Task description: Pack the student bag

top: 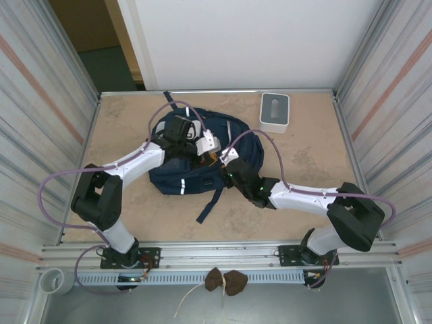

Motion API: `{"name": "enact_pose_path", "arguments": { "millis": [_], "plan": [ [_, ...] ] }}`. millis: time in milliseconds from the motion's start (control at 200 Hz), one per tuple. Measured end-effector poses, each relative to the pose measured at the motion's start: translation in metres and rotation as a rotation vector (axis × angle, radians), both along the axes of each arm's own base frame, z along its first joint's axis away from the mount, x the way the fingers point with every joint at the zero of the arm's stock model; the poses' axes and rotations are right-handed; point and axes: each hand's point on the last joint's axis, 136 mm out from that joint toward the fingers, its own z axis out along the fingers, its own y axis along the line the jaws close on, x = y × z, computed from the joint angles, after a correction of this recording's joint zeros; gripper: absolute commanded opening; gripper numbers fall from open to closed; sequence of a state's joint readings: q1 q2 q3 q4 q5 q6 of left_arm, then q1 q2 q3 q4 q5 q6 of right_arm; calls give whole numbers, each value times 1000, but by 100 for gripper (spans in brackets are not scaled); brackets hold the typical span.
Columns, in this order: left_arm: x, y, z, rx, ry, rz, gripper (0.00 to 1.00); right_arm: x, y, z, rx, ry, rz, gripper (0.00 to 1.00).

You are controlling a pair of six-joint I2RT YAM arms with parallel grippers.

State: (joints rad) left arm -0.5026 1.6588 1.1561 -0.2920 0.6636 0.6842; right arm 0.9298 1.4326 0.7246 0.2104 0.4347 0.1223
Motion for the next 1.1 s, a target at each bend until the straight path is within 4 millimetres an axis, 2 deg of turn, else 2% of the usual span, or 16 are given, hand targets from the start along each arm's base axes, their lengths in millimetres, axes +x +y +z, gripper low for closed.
{"name": "enact_pose_path", "arguments": {
  "millis": [135, 286, 571, 611, 666, 776, 917, 1097],
  "plan": [
    [1, 3, 1, -16, -8, -16, 0, 0, -3, 2, 20, -2, -1, 1],
    [-1, 8, 1, -25, -27, -39, 0, -2, -15, 7, 64, 10, 13, 0],
    [-1, 22, -4, -12, -39, -41, 0, 11, -69, 27, 145, 9, -87, 0],
    [-2, 22, -3, -13, -38, -42, 0, 9, -70, 29, 154, 15, -77, 6],
    [-2, 21, -3, -17, -36, -44, 0, 5, -66, 31, 169, 27, -48, 18],
    [-3, 20, -2, -26, -23, -41, 0, -10, -45, 29, 162, 35, 35, 33],
    [-3, 20, -1, -32, -13, -36, 0, -32, -10, 19, 121, 34, 141, 38],
    [-3, 19, 0, -40, -3, -32, 0, -29, 8, 3, 14, -5, 144, 38]
  ]
}}
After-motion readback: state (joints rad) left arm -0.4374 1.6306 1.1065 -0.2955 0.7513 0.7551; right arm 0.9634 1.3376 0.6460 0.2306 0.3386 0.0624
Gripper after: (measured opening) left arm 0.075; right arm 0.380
